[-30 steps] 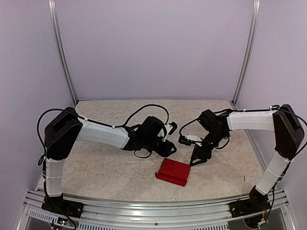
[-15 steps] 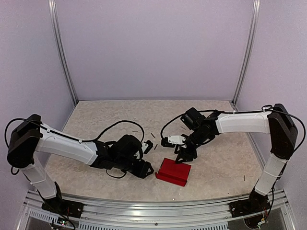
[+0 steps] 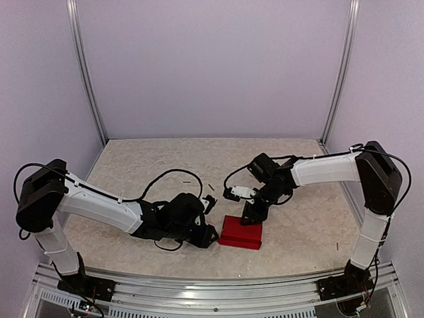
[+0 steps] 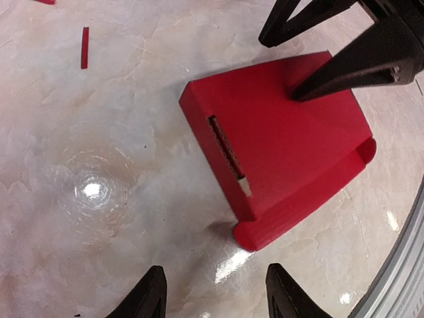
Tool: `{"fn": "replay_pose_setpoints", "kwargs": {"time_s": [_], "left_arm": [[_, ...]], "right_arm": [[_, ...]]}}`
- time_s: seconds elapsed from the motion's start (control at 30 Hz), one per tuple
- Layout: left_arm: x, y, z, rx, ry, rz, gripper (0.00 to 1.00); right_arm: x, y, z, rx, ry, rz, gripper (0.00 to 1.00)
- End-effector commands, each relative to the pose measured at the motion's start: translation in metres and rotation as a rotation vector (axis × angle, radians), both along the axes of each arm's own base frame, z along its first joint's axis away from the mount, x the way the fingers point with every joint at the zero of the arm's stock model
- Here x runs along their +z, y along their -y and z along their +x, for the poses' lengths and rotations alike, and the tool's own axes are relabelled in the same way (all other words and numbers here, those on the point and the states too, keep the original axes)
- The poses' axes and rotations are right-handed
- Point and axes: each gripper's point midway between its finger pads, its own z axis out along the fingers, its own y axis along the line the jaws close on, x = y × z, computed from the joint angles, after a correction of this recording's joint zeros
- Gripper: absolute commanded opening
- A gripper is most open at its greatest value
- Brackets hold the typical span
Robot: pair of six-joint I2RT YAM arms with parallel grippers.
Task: Fold the paper box
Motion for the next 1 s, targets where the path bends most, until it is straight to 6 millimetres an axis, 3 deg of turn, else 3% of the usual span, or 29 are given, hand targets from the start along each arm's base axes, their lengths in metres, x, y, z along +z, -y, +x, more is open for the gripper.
{"fn": "replay_pose_setpoints", "kwargs": {"time_s": [0.0,0.1,0.2,0.33,0.5,0.67,0.87,0.97], "left_arm": [[0.002,-0.007,0.007,0.059,0.044,0.011,0.49],[0.007,-0.008,0.007,0.059,0.072,-0.034,0.44],[0.013,0.000,0.012,0.044,0.092,-0.084,0.40],[0.016,0.029,0.014,-0.022,0.057,-0.150,0.42],[0.005,0.056,0.019,-0.075,0.012,-0.180,0.41],[-0.007,0.063,0.027,-0.047,-0.060,-0.187,0.37],[-0.006,0.069,0.007,-0.075,-0.142,-0.182,0.44],[-0.003,0.073,0.008,-0.070,-0.140,-0.171,0.45]], "right_arm": [[-0.021,0.042,0.024,-0.231,-0.099,-0.049,0.45],[-0.018,0.053,0.027,-0.279,-0.146,-0.021,0.44],[-0.015,0.050,0.015,-0.257,-0.205,0.016,0.45],[-0.009,0.052,0.012,-0.242,-0.208,0.022,0.47],[0.000,0.060,0.011,-0.247,-0.216,0.035,0.50],[0.005,0.066,0.009,-0.254,-0.214,0.046,0.51],[0.004,0.071,0.008,-0.250,-0.216,0.040,0.51],[0.005,0.073,0.007,-0.244,-0.215,0.037,0.52]]}}
